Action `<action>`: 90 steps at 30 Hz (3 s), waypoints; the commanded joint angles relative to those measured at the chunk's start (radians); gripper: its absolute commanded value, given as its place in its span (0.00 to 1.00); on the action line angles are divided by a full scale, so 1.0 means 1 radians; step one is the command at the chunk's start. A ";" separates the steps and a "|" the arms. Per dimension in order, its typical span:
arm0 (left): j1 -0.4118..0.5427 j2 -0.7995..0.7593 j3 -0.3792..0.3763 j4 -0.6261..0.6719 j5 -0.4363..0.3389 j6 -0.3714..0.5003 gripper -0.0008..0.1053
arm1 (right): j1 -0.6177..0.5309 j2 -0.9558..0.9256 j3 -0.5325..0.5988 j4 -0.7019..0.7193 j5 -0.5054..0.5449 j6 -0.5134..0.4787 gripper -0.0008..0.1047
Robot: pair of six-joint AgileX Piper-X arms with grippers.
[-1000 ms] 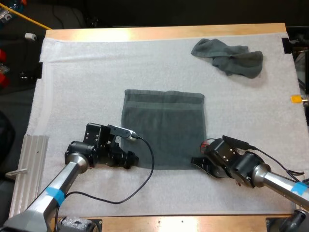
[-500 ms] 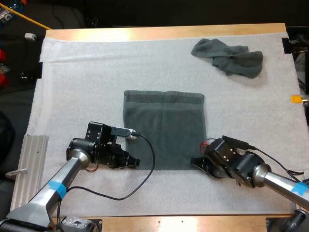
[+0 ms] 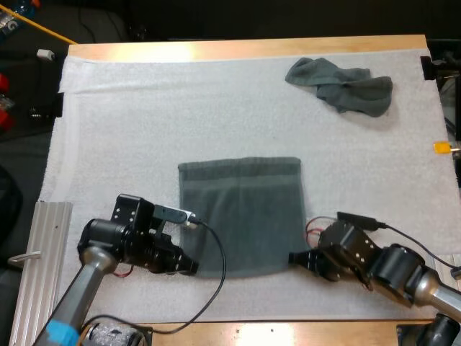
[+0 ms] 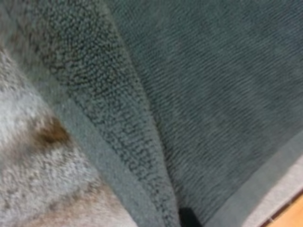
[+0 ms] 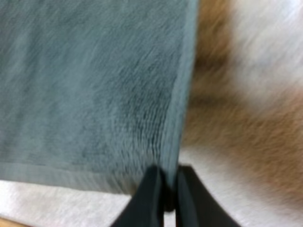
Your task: Pick towel from pile, fold and stack
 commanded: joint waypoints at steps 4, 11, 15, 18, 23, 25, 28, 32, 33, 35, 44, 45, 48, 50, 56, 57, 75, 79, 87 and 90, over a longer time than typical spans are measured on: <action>0.000 -0.036 -0.006 -0.028 0.033 0.000 0.01 | 0.011 -0.017 -0.007 -0.018 -0.003 0.103 0.01; 0.000 0.034 -0.006 -0.259 0.114 -0.143 0.01 | -0.110 -0.012 -0.007 -0.175 0.003 0.180 0.01; 0.003 0.114 -0.006 -0.429 0.157 -0.258 0.01 | -0.233 0.024 -0.007 -0.253 -0.060 0.189 0.01; 0.024 0.165 -0.006 -0.542 0.170 -0.351 0.01 | -0.320 0.073 -0.007 -0.318 -0.129 0.209 0.01; 0.090 0.218 -0.006 -0.694 0.170 -0.451 0.01 | -0.403 0.157 -0.007 -0.436 -0.211 0.217 0.01; 0.121 0.235 -0.006 -0.750 0.170 -0.486 0.01 | -0.430 0.200 -0.007 -0.487 -0.230 0.242 0.01; 0.143 0.265 -0.006 -0.800 0.170 -0.508 0.01 | -0.451 0.251 -0.007 -0.537 -0.241 0.277 0.01; 0.151 0.318 -0.006 -0.831 0.164 -0.507 0.01 | -0.457 0.310 -0.007 -0.603 -0.255 0.290 0.01; 0.151 0.337 -0.006 -0.846 0.162 -0.508 0.01 | -0.457 0.327 -0.007 -0.624 -0.259 0.302 0.01; 0.151 0.360 -0.006 -0.871 0.161 -0.525 0.01 | -0.457 0.351 -0.007 -0.659 -0.263 0.310 0.01; 0.151 0.376 -0.006 -0.938 0.071 -0.530 0.01 | -0.462 0.447 -0.013 -0.782 -0.265 0.340 0.01; 0.151 0.376 -0.006 -0.949 0.071 -0.526 0.01 | -0.462 0.457 -0.013 -0.789 -0.265 0.346 0.01; 0.151 0.376 -0.006 -0.966 0.067 -0.522 0.06 | -0.462 0.483 -0.014 -0.789 -0.265 0.387 0.01; 0.151 0.376 -0.006 -0.969 0.051 -0.522 0.14 | -0.462 0.499 -0.015 -0.791 -0.265 0.390 0.08; 0.151 0.376 -0.006 -1.001 0.033 -0.522 0.48 | -0.462 0.521 -0.015 -0.902 -0.260 0.386 0.57; 0.151 0.376 -0.006 -1.042 0.043 -0.522 0.51 | -0.462 0.521 -0.015 -0.955 -0.247 0.383 0.61; 0.151 0.353 -0.140 -1.100 0.281 -0.555 0.51 | -0.462 0.476 -0.069 -1.034 -0.296 0.151 0.59; 0.151 0.280 -0.140 -0.928 0.207 -0.419 0.51 | -0.462 0.415 -0.117 -0.824 -0.295 -0.002 0.60; 0.151 0.097 -0.140 -0.627 0.097 -0.247 0.51 | -0.462 0.316 -0.233 -0.389 -0.232 -0.255 0.60; 0.144 0.026 -0.140 -0.552 0.086 -0.218 0.51 | -0.462 0.285 -0.273 -0.251 -0.195 -0.339 0.60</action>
